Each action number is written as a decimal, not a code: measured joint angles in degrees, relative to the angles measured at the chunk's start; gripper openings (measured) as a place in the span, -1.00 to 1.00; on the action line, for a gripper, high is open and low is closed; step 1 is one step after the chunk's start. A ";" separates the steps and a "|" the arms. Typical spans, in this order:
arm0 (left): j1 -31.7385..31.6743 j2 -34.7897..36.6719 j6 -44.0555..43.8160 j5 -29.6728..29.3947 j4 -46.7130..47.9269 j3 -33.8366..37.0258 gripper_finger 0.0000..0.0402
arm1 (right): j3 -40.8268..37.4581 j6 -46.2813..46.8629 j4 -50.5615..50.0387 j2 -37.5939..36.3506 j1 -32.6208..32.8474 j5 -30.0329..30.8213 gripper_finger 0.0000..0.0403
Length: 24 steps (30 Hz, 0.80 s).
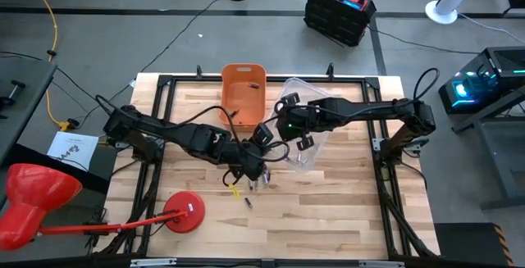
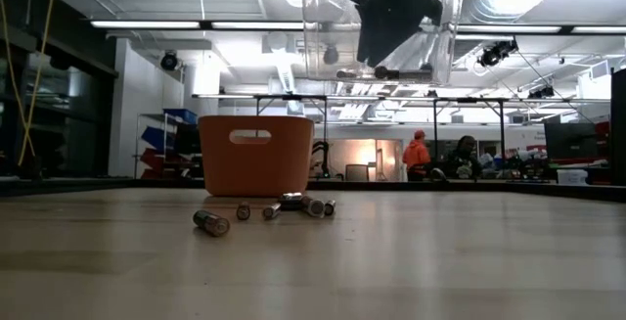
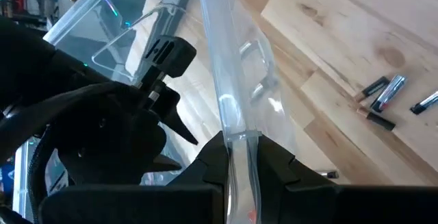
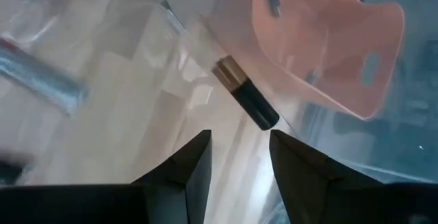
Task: Sort batteries
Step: Put the brown battery into the orange bin
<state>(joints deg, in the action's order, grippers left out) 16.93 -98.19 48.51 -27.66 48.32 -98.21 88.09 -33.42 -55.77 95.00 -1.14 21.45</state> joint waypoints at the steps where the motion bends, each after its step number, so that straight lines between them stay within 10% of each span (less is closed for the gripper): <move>1: 0.02 0.17 -0.07 0.14 0.02 0.03 -0.87 | 0.00 0.08 0.28 0.00 0.40 -1.35 -0.29; 12: -3.10 3.92 -12.25 19.19 0.88 0.17 -0.87 | -5.22 19.44 10.66 1.25 3.67 -18.88 -0.29; 24: -2.69 5.72 -3.14 11.40 7.31 -7.33 -0.87 | -5.32 15.84 24.79 1.03 6.95 -2.53 -0.30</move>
<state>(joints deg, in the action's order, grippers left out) 14.24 -92.47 45.37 -16.26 55.63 -105.54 82.78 -17.57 -30.99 96.03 5.81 18.93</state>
